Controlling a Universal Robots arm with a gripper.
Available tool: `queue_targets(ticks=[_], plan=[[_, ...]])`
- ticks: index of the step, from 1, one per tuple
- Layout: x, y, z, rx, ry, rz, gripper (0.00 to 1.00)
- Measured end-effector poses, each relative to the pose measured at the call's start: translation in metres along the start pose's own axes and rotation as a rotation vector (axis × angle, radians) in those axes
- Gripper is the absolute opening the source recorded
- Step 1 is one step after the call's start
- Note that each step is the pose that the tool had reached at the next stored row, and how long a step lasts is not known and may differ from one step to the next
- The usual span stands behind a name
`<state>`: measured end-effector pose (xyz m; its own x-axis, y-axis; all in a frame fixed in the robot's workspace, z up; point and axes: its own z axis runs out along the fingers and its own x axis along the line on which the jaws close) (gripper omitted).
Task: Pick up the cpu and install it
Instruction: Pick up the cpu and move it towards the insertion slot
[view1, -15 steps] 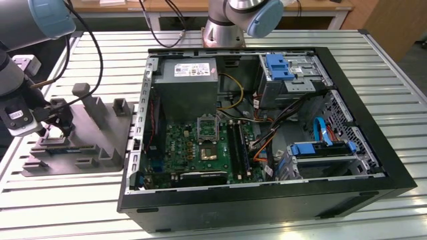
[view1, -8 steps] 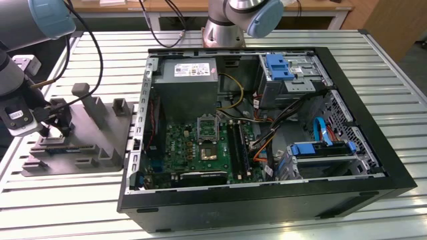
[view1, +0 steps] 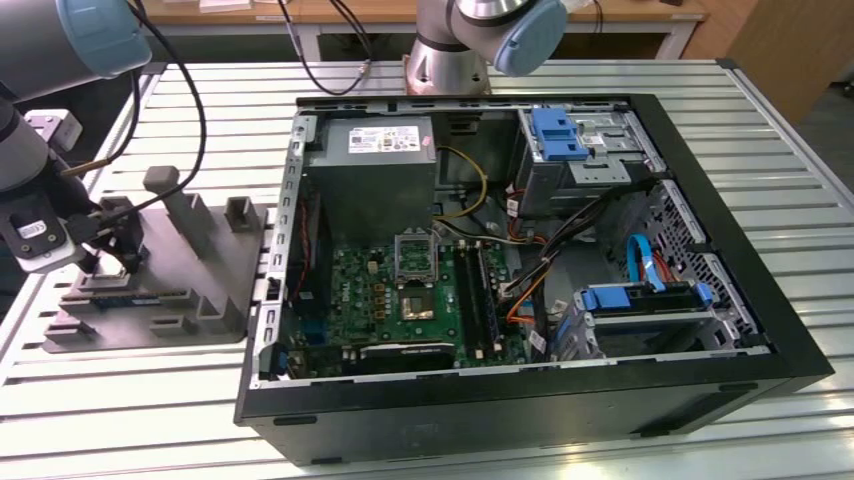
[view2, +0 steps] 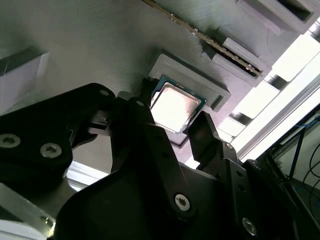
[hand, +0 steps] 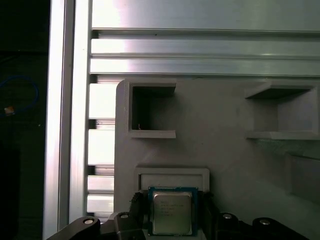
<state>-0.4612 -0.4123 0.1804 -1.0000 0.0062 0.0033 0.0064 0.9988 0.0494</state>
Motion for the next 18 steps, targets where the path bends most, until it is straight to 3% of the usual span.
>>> queue_targets(ticks=[18], plan=[[0.0002, 0.0004, -0.0019, 0.0000, -0.0001, 0.000, 0.56]])
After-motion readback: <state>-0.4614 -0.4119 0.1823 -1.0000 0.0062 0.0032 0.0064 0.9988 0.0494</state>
